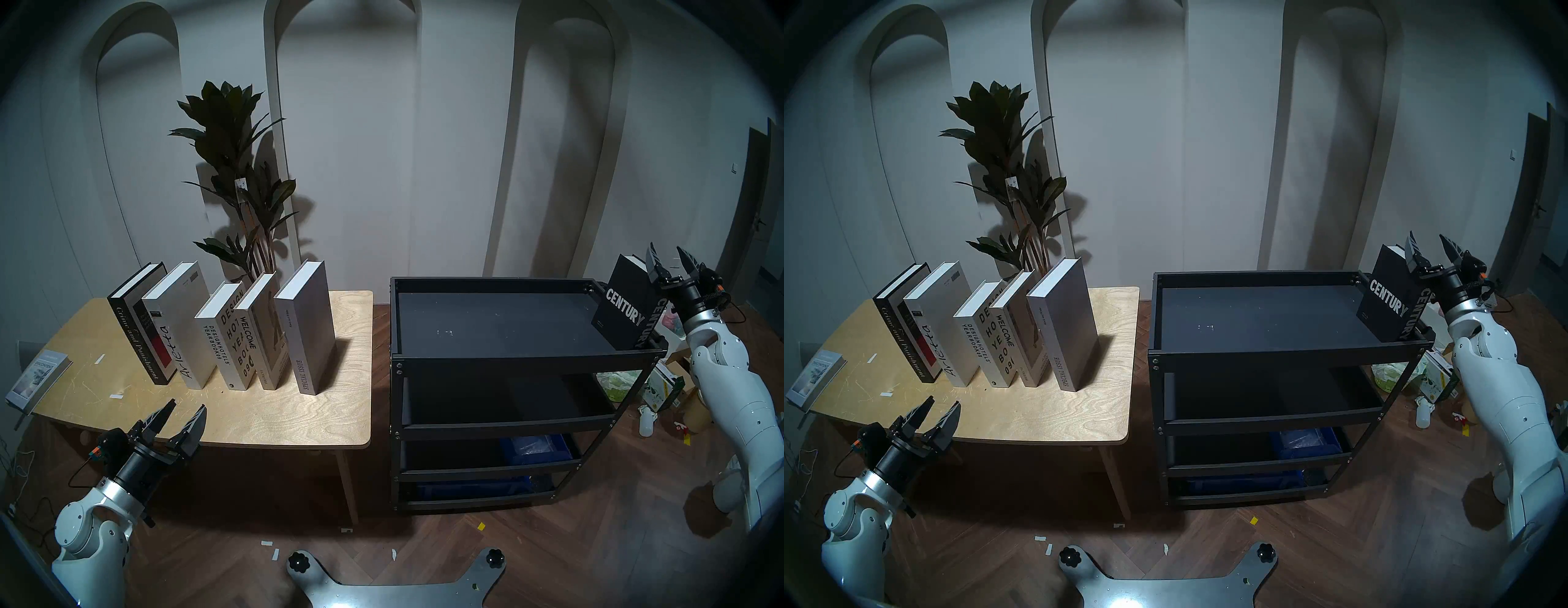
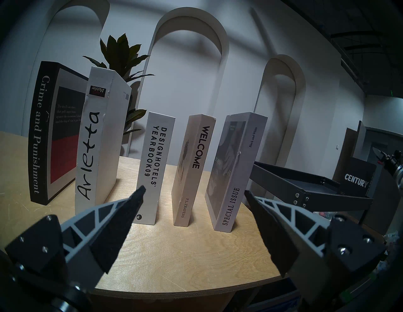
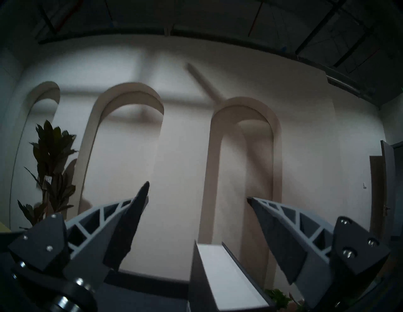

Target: Move the books from the display table onto the shelf, standing them upright with spines facing out and tallest at one end

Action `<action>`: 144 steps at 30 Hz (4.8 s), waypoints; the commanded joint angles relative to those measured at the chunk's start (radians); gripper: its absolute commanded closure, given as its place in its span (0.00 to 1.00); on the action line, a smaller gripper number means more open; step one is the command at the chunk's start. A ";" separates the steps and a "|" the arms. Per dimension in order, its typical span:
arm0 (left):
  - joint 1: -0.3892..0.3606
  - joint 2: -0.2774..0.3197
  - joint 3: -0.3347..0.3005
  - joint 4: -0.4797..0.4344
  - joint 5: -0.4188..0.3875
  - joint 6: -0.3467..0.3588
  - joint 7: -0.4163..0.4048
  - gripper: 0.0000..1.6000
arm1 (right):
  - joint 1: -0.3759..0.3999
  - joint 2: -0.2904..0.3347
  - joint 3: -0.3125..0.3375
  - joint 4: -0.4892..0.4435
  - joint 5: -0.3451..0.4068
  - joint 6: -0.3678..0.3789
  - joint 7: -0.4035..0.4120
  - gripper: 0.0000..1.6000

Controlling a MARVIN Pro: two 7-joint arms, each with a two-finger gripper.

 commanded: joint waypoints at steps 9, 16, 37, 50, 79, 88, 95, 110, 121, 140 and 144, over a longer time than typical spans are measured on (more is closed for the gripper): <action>-0.005 0.003 -0.002 -0.011 0.000 -0.003 -0.003 0.00 | 0.013 -0.157 -0.057 -0.226 0.010 -0.118 0.009 0.00; -0.005 0.002 -0.002 -0.012 0.000 -0.003 -0.004 0.00 | -0.074 -0.196 -0.062 -0.335 0.002 -0.124 -0.111 0.00; -0.009 0.010 -0.026 0.004 -0.005 -0.006 -0.008 0.00 | -0.125 -0.389 -0.347 -0.604 -0.171 -0.102 -0.252 0.00; 0.010 0.005 -0.060 0.004 -0.016 -0.011 -0.028 0.00 | -0.186 -0.462 -0.459 -0.731 -0.385 -0.002 -0.478 0.00; 0.020 0.014 -0.119 0.008 -0.056 -0.023 -0.082 0.00 | -0.115 -0.729 -0.808 -0.693 -0.887 0.410 -1.009 0.00; 0.055 -0.014 -0.154 0.001 -0.076 -0.035 -0.105 0.00 | -0.014 -0.784 -0.949 -0.568 -0.925 0.435 -1.161 0.00; 0.068 -0.025 -0.164 -0.007 -0.081 -0.041 -0.124 0.00 | 0.055 -0.822 -1.039 -0.511 -0.916 0.415 -1.241 0.00; 0.061 -0.008 -0.177 0.027 -0.083 -0.041 -0.165 0.00 | 0.126 -0.851 -1.158 -0.442 -0.861 0.371 -1.469 0.00; -0.004 0.039 -0.102 0.008 -0.064 -0.016 -0.156 0.00 | 0.064 -0.670 -1.096 -0.586 -0.843 0.439 -1.495 0.00; -0.136 0.077 0.087 -0.068 -0.021 0.108 -0.064 0.00 | 0.067 -0.488 -1.042 -0.632 -0.736 0.465 -1.353 0.00; -0.151 0.074 0.117 -0.078 -0.005 0.123 -0.035 0.00 | 0.068 -0.484 -1.041 -0.636 -0.728 0.467 -1.345 0.00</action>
